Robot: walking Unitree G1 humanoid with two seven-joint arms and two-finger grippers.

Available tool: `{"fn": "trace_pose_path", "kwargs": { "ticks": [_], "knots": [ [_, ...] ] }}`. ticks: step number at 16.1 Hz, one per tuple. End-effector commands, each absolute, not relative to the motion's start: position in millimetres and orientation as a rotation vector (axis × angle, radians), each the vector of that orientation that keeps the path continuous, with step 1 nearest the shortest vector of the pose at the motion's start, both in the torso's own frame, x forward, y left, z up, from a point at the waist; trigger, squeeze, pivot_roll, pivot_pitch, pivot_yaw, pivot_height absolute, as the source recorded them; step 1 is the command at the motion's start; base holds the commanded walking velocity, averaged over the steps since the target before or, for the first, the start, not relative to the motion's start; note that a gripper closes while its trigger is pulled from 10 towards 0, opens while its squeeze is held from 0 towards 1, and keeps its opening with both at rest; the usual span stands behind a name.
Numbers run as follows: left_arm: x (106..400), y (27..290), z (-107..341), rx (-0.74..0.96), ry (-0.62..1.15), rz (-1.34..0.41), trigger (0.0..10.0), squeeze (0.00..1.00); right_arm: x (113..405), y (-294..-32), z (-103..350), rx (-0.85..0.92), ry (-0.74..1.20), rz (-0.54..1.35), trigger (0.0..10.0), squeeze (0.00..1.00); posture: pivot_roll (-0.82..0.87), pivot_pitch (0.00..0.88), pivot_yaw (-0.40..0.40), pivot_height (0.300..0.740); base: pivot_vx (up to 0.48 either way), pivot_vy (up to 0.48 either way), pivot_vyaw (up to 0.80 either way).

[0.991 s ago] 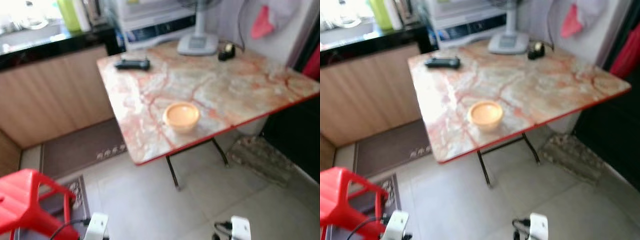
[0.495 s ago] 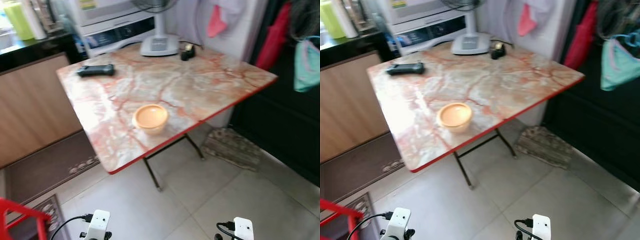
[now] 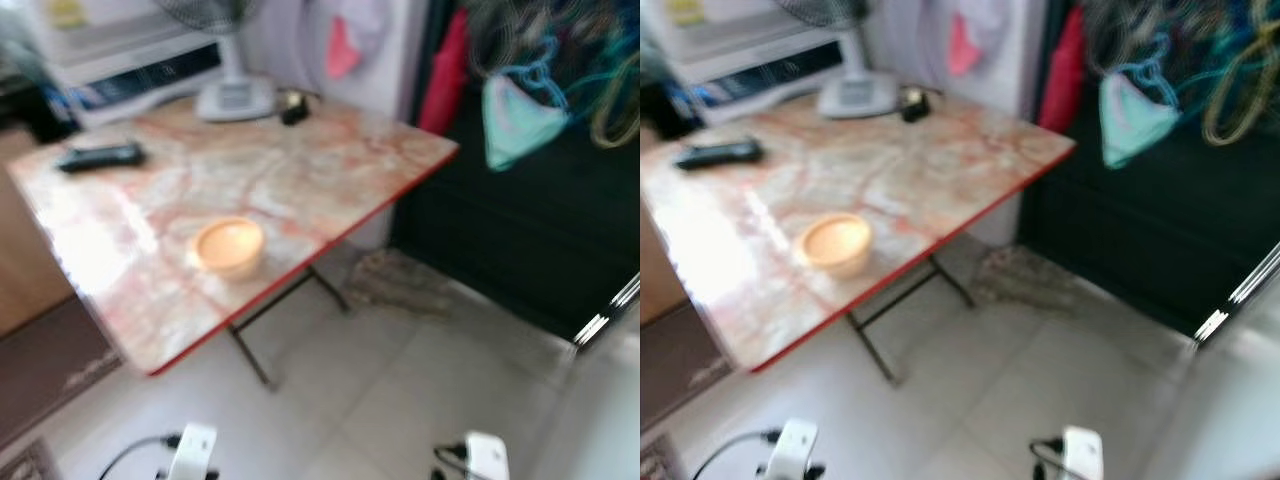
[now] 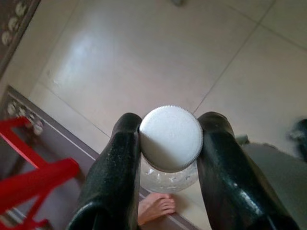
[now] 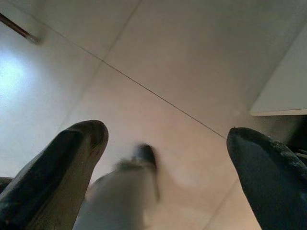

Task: Restocking fridge

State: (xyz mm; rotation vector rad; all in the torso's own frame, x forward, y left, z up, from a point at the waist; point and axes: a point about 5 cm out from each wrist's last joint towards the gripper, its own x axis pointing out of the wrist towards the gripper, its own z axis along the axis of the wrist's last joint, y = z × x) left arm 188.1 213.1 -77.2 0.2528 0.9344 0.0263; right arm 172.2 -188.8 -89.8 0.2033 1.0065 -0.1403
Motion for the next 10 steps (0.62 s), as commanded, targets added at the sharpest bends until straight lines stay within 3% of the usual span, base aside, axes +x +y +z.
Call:
{"fn": "trace_pose_path", "kwargs": {
  "ticks": [1, 10],
  "knots": [
    [188.7, 212.9, -77.2, 0.259, 0.940, 0.019, 10.0, 0.00, 168.9, -191.2, -91.0, 0.200, 1.018, -0.148, 10.0, 0.00, 0.00, 0.000, 0.074, 0.740, 0.000, 0.000, -0.80],
    [188.2, 214.8, -77.1, 0.277, 0.945, 0.013, 10.0, 0.00, 167.7, -189.9, -91.7, 0.200, 1.025, -0.144, 10.0, 0.00, 0.00, 0.000, 0.081, 0.740, 0.000, 0.000, -0.80]
  ]
}}
